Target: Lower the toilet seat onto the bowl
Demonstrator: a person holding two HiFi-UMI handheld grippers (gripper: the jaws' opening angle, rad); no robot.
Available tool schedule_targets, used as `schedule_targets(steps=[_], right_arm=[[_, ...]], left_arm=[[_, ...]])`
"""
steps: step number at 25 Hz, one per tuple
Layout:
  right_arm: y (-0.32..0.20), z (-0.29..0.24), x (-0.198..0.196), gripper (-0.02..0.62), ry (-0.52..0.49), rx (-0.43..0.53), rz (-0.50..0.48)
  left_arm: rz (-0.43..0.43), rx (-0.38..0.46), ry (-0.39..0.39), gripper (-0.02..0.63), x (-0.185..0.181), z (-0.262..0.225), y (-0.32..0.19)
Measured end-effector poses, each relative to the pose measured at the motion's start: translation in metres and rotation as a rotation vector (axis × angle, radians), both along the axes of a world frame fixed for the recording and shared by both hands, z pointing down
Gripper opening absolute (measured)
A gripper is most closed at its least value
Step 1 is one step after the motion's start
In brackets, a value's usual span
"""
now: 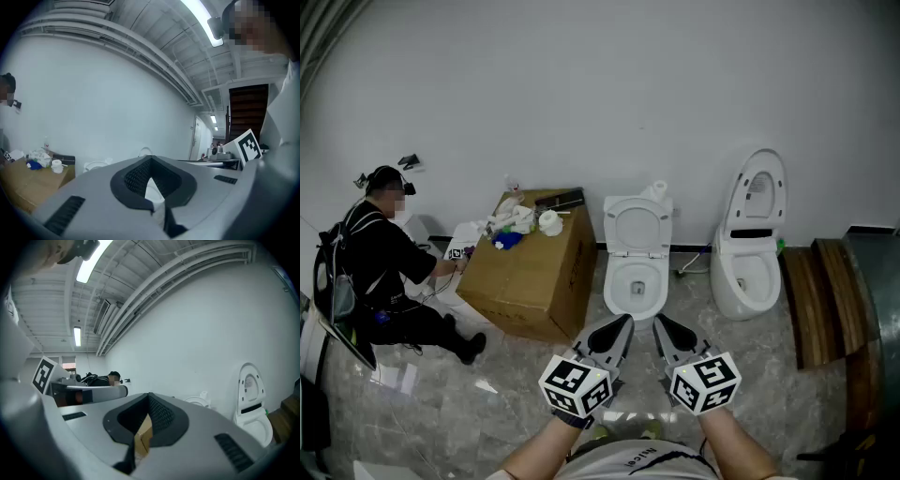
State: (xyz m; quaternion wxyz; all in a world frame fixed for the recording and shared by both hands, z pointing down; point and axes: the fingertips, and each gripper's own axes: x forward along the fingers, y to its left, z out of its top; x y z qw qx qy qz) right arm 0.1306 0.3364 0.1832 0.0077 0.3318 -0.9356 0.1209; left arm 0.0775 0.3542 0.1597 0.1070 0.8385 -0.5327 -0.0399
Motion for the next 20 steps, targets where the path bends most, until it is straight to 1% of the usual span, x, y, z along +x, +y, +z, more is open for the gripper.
schedule_targets(steps=[4,10,12,16,18,20], right_arm=[[-0.007,-0.002,0.005,0.017,-0.002,0.005,-0.002],[-0.005,-0.001,0.013,0.016,-0.002,0.017,-0.011],[-0.008,-0.002,0.017,0.017,-0.042,0.001,-0.026],[-0.014,-0.003,0.026,0.018,-0.178,-0.081,-0.065],[-0.018,-0.003,0.026,0.018,-0.200,-0.092,-0.071],[-0.020,-0.002,0.025,0.018,-0.193,-0.086,-0.070]], left_arm=[[-0.003,0.001,-0.003,0.009,0.006,-0.001,-0.007],[-0.013,0.005,-0.011,0.009,0.013,0.001,-0.006],[-0.018,0.003,-0.016,0.009,0.016,0.002,-0.009],[-0.036,-0.011,-0.029,0.009,0.020,0.008,-0.015],[-0.038,-0.012,-0.040,0.009,0.021,0.009,-0.018],[-0.035,-0.010,-0.052,0.009,0.024,0.009,-0.022]])
